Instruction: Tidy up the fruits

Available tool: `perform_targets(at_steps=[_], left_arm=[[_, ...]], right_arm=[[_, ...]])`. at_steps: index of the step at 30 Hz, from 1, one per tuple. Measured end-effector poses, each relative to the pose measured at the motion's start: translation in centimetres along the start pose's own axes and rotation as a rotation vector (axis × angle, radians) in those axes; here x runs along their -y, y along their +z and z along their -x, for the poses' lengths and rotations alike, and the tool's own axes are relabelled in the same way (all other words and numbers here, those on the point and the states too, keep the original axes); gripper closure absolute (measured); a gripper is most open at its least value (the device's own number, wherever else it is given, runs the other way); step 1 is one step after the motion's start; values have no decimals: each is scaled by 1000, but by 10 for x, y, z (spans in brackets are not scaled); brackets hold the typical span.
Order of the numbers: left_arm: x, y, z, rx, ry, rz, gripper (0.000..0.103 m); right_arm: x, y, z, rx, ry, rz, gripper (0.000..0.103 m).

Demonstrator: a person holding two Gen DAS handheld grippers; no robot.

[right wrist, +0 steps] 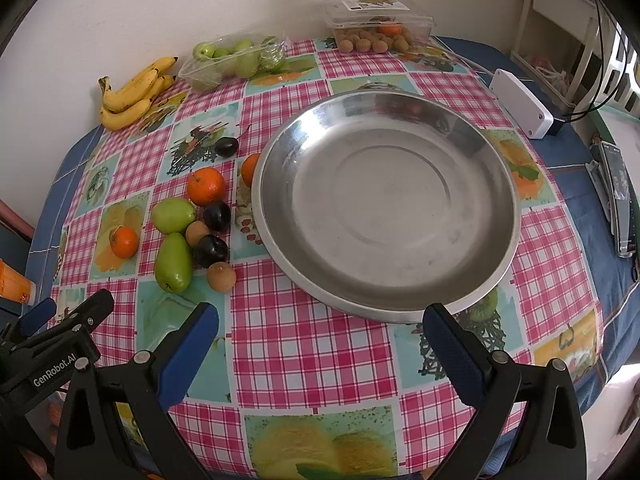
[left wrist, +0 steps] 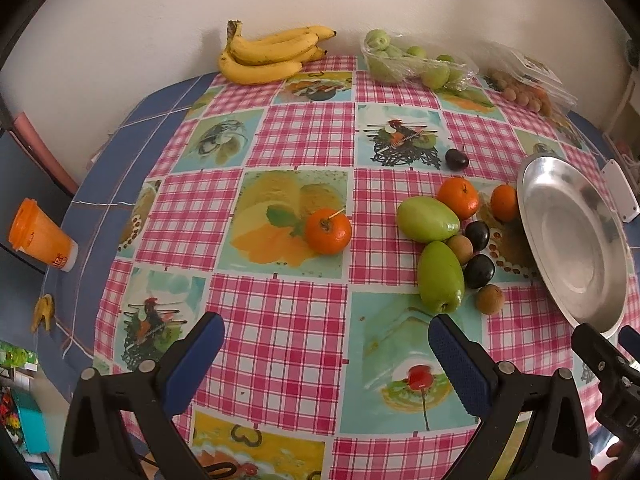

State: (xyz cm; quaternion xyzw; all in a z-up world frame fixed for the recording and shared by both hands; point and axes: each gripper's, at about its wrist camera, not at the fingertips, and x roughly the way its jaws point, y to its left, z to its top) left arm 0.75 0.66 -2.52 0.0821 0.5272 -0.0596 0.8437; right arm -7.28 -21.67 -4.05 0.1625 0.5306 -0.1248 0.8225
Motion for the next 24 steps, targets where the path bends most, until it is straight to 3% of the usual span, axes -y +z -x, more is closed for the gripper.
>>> perform_targets(at_steps=[24], left_arm=[[-1,0,1,5,11,5,0]], right_arm=[[-1,1,1,-1,0,3,1]])
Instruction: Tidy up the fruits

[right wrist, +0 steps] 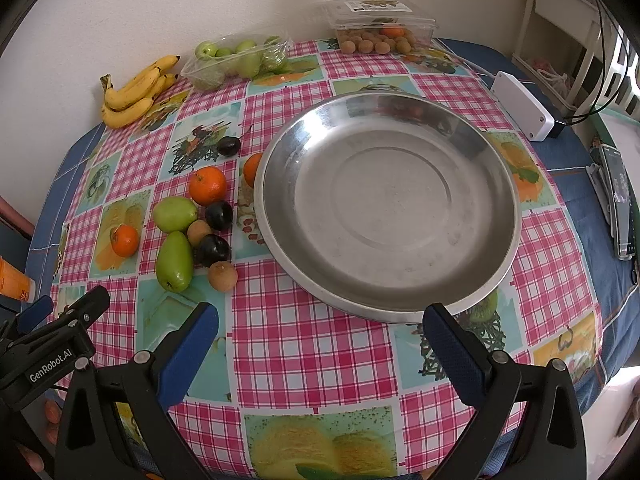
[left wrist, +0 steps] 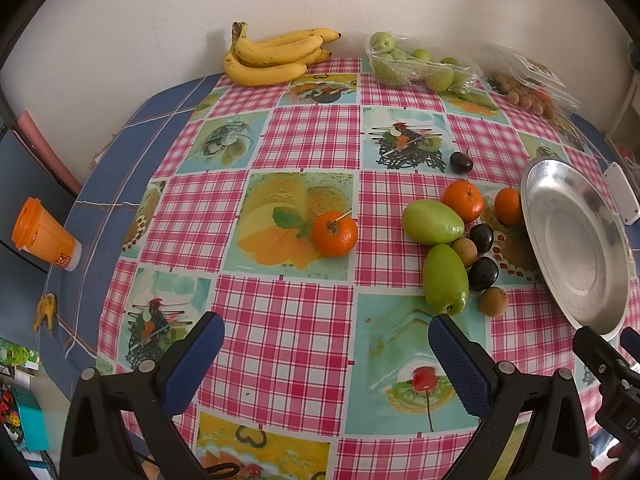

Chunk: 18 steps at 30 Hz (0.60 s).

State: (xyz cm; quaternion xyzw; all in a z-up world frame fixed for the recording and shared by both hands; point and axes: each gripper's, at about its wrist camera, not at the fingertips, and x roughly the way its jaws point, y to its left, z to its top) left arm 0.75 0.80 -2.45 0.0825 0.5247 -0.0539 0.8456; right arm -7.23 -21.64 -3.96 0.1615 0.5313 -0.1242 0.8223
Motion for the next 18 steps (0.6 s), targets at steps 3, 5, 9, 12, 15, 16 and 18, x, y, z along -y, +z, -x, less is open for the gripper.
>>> perform_targets(at_steps=[3,5,9,12,15,16,18], left_arm=[[0,1,0,1,1,-1,0],[1,0,0,1,1,1,0],[1,0,0,0,3,-1,0],[1,1,0,-1,4,-1,0],[1,0,0,0,3,0,0],[1,0,0,0,3,-1,0],[1,0,0,0,3,-1,0]], right_arm=[[-1,0,0,-1,-1,3,1],[-1,0,0,-1,-1,4,1],[-1,0,0,-2,-1,4,1],[-1,0,0,-1,-1,4,1],[-1,0,0,-1,-1,4,1],[-1,0,0,-1,-1,4,1],[-1,0,0,-1,-1,4,1]])
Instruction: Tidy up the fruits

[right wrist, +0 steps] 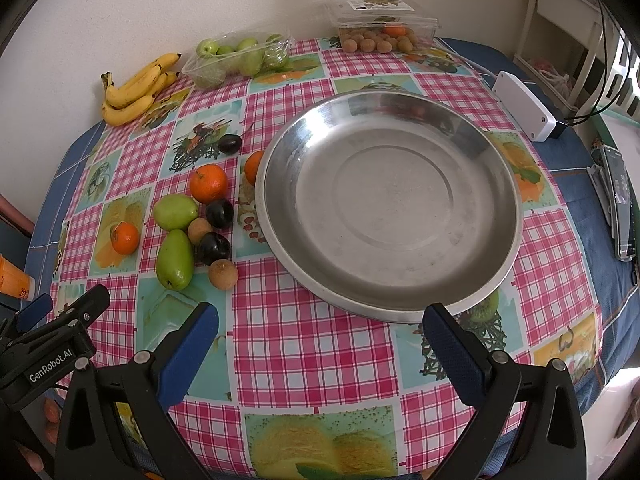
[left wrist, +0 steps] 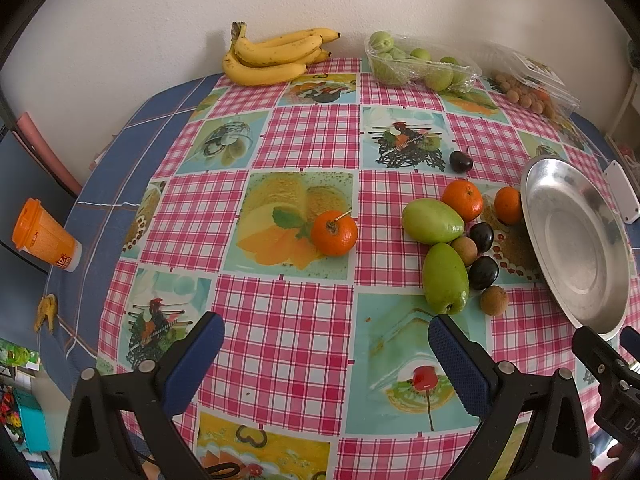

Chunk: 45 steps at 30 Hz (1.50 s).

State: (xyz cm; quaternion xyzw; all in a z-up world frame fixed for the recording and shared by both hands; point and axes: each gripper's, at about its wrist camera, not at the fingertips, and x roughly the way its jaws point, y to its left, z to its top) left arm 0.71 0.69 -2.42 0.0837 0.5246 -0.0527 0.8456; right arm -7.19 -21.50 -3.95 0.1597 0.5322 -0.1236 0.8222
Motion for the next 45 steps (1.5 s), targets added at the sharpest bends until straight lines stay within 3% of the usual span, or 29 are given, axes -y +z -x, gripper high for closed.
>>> perform_targets(at_steps=[21,27,35,45], left_arm=[[1,3,2,27,-28,0,0],[-7,18,3,66,-59,52,0],[-21,32,-6,86,-30,110,0],[-35,49,-17,69,-59,181,0]], right_arm=[[-3,-2,-1,-7,9,16,1],[-10,5,4,40,35,39,1],[-22,22,3,67,59,56,1],[-36,40,-11,39,108,60,1]])
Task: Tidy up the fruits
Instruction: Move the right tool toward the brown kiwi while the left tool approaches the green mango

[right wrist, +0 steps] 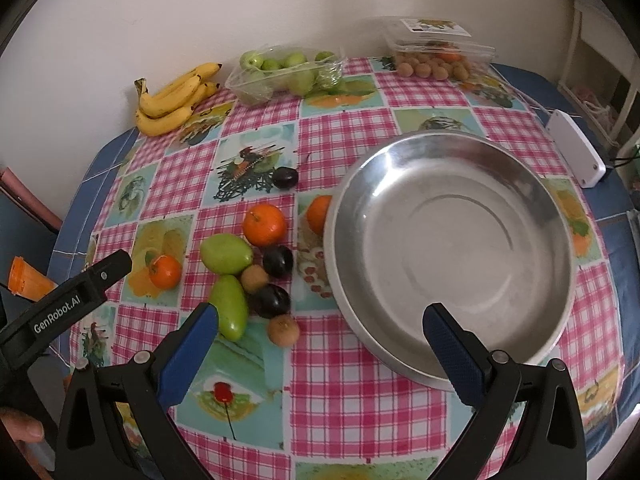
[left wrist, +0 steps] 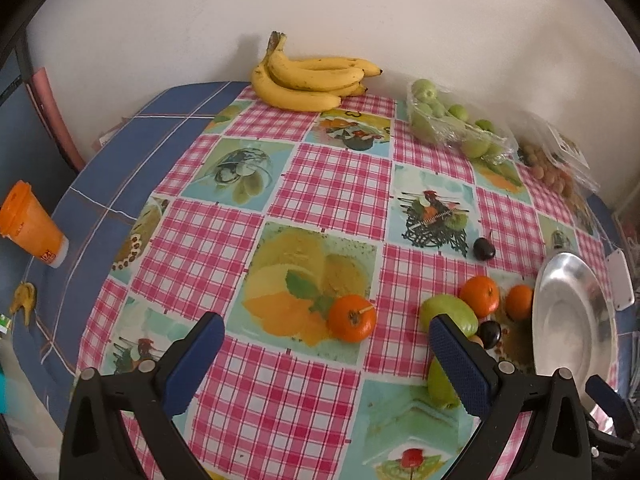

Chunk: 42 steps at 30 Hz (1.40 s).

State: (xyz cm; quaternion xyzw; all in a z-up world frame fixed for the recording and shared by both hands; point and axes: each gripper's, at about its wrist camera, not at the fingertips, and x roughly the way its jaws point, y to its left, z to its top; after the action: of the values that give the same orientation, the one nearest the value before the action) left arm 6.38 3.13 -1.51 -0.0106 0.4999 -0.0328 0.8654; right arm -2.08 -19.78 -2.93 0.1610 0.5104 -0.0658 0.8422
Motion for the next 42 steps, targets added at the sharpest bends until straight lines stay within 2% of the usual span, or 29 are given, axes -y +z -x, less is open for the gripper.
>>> perform_targets(at_steps=[5,11,14,18,21,25,29,30,32,35,42], left_arm=[[-1,6,-8,-44,-19,-4,0],[-7,10,-18,-88,-6,16,0],[-10,12,-25,-119,-46,48,0],[-5,8,-31,-151,-51,31,0],[-2,4,-36,-185,-86,40,0],[5,-4,-43,-240,-140,48,1],[13,-8,-42,-248,-162,35,2],[15,-8,-42,-248,-172,30,4],[18,-8,-41,-247,-183,25,7],[24,-11,-42,-263,-215,18,8],[37,-19,-51,-303,-256,1,11]], right_arm=[[-8,6,-7,-12,9,16,1],[-21,8,-20,-55,28,46,1],[-31,9,-25,-69,26,74,1],[-39,9,-30,-85,28,107,2],[-37,7,-34,-102,12,104,2],[-32,1,-41,-145,1,101,17],[-34,-4,-43,-145,-21,122,30],[-34,-4,-43,-145,-17,124,31],[-33,-6,-40,-146,24,113,41],[-33,-5,-38,-140,25,120,47],[-35,-9,-52,-196,14,136,60]])
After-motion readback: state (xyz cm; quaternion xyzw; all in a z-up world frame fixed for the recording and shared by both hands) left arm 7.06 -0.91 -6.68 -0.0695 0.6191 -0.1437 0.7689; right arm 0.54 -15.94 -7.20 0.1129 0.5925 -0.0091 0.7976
